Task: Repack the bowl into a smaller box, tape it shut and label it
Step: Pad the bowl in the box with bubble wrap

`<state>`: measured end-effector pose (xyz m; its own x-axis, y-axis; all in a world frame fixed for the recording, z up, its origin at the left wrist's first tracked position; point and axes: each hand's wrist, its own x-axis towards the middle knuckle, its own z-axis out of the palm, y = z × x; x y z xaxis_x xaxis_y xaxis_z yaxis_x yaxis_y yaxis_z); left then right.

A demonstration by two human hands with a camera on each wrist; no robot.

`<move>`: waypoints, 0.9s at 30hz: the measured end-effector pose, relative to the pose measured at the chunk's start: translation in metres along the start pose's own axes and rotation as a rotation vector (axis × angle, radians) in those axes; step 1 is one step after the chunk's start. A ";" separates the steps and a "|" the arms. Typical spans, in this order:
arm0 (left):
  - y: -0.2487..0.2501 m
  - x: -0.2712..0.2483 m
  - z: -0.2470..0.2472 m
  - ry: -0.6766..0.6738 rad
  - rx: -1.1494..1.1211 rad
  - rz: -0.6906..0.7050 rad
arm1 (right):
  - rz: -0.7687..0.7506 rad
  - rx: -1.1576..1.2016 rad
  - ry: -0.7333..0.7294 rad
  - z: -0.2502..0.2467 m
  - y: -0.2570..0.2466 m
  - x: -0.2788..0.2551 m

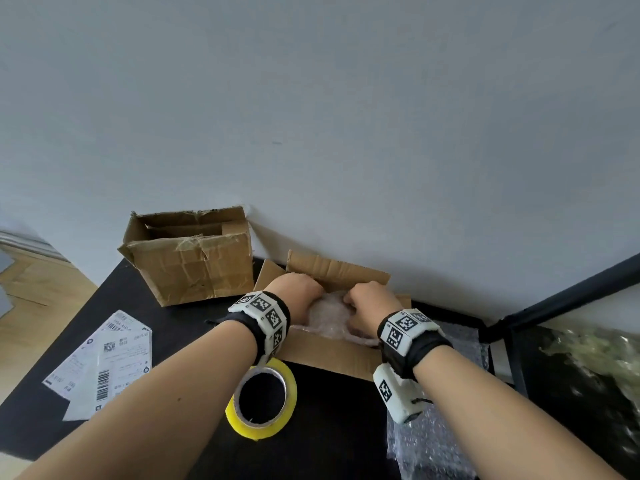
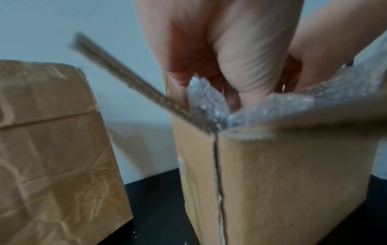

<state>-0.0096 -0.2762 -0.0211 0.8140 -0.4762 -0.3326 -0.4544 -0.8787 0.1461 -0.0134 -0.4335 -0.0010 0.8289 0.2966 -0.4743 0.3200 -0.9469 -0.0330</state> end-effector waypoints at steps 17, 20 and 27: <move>-0.011 0.002 0.011 -0.023 -0.231 0.017 | -0.049 0.086 -0.023 0.022 -0.002 0.004; -0.008 0.007 0.010 -0.062 -0.094 0.073 | -0.039 0.052 -0.010 0.029 -0.002 0.006; 0.008 0.015 0.016 -0.021 0.176 0.087 | -0.048 -0.045 0.012 0.038 -0.003 0.014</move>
<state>-0.0068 -0.2894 -0.0402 0.7619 -0.5480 -0.3453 -0.5807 -0.8140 0.0106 -0.0198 -0.4315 -0.0408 0.8175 0.3433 -0.4625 0.3795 -0.9250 -0.0158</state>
